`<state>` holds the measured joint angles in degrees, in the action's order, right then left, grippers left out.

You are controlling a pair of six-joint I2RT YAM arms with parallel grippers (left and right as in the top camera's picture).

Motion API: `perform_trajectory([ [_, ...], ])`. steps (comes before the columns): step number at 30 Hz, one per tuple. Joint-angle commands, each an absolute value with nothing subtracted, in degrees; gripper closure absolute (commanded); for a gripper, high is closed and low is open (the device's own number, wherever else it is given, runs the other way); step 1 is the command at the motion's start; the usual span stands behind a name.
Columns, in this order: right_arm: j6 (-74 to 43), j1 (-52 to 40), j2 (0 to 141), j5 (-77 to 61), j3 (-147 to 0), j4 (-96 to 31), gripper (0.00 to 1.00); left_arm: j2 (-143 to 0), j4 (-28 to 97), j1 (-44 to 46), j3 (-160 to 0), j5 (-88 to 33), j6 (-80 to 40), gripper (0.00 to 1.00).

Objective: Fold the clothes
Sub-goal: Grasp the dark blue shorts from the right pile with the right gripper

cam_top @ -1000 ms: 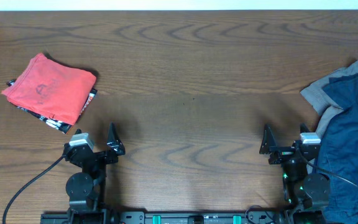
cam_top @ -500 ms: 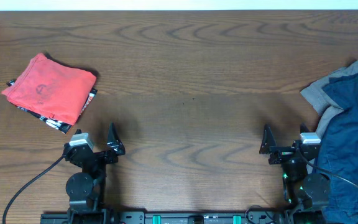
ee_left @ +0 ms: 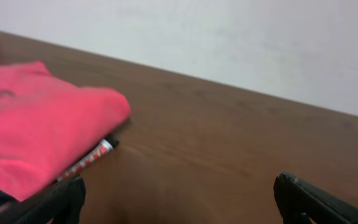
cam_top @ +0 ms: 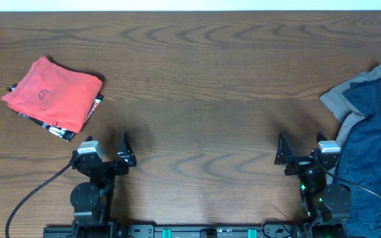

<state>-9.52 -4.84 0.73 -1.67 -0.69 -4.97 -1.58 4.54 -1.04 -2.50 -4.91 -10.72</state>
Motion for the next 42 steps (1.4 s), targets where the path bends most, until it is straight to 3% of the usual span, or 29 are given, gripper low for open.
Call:
perform_trajectory([
  [1, -10.9, -4.9, 1.1, -3.8, -2.2, -8.0, 0.01, -3.9, 8.3, -1.3, -4.7, -8.9, -11.9, 0.02],
  [9, -10.7, -4.9, 9.9, 4.4, -13.8, -23.1, 0.01, -17.1, 21.2, -1.3, -21.9, -10.1, -11.9, 0.02],
  [22, -12.4, 0.2, 44.2, 10.6, -36.4, -41.4, 0.01, -44.1, 48.0, -1.3, -47.0, -9.9, -8.6, 0.02],
  [26, -12.7, 0.6, 50.2, 10.3, -38.2, -41.6, 0.01, -47.1, 49.9, -1.3, -47.5, -9.9, -8.7, 0.02],
  [32, -30.0, 6.4, 58.0, 26.7, -37.0, -46.1, 0.01, -48.2, 50.1, -1.3, -47.5, -9.9, -8.7, 0.02],
  [34, -31.9, 9.1, 61.1, 28.0, -36.4, -46.2, 0.09, -48.2, 50.1, -1.3, -47.5, -9.9, -8.7, 0.02],
  [42, -35.7, 17.8, 74.3, 28.5, -35.7, -42.6, 0.12, -48.2, 50.1, -1.3, -47.5, -9.9, -8.7, 0.02],
])
